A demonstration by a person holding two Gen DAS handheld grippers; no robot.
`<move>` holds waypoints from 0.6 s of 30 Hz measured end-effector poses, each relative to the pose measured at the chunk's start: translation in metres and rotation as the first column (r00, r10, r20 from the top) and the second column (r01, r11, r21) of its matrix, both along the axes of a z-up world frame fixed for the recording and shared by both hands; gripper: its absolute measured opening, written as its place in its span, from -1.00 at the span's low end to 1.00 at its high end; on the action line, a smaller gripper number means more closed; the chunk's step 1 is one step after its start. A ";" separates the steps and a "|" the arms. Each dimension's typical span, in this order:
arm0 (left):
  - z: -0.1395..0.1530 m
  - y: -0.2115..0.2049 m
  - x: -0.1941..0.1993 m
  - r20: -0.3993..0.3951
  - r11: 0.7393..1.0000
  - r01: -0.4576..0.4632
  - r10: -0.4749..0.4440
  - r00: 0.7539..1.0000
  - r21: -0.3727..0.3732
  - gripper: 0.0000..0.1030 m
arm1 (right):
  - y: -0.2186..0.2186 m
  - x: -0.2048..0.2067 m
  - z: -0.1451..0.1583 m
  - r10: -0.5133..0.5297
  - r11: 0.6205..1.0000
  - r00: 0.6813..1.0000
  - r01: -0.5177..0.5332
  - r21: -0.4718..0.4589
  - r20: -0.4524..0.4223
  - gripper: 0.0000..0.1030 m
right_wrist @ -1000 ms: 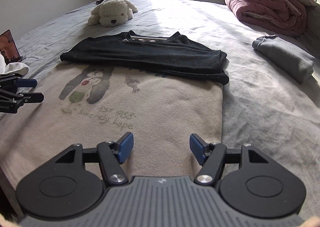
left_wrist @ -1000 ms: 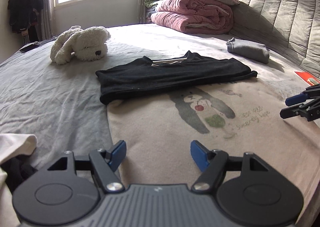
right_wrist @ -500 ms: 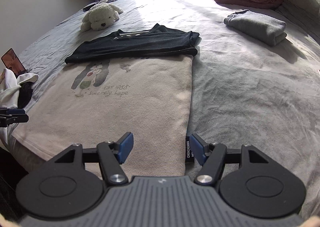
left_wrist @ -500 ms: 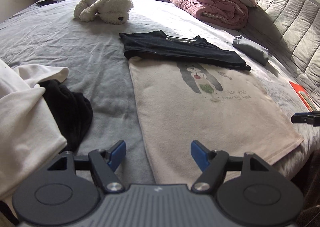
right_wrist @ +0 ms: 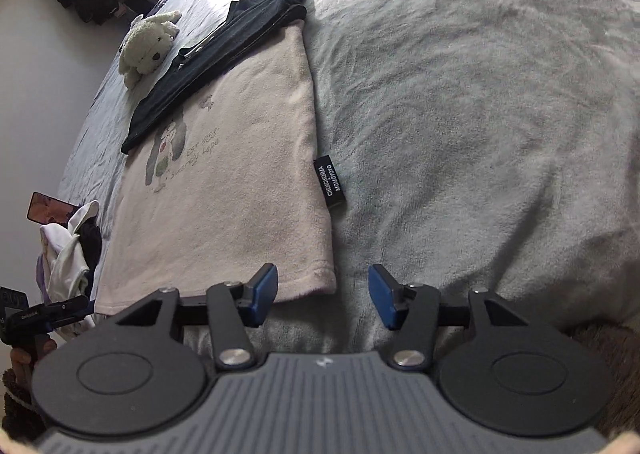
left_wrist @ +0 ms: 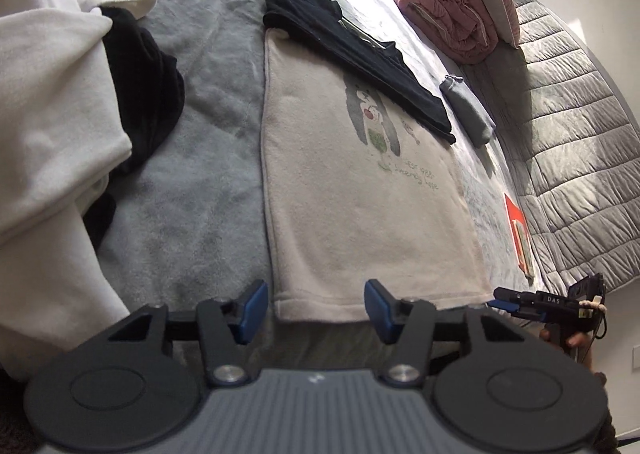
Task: Fold clothes
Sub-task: 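Move both open grippers to the edge of the beige printed blanket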
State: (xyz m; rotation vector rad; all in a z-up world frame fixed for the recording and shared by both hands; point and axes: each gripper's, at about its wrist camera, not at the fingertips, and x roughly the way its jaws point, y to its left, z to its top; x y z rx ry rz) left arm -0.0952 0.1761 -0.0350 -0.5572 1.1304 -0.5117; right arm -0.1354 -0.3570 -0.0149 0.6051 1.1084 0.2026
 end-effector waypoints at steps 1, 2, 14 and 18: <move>-0.004 0.001 0.002 -0.010 1.000 -0.001 0.001 1.000 -0.014 0.04 | -0.004 0.000 -0.002 -0.008 1.000 1.000 0.008 0.027 -0.007 0.02; -0.008 0.002 0.004 -0.019 1.000 -0.003 0.003 1.000 -0.029 0.04 | -0.007 0.000 -0.004 -0.013 0.999 1.000 0.014 0.052 -0.014 0.02; -0.028 0.010 0.008 -0.047 0.978 -0.037 0.028 0.998 -0.203 0.04 | -0.015 0.013 -0.024 0.016 0.969 1.000 -0.016 0.247 0.002 0.07; -0.030 0.004 0.010 -0.035 0.976 -0.022 0.015 0.999 -0.216 0.02 | -0.011 0.016 -0.028 0.030 0.960 0.999 -0.032 0.277 0.012 0.07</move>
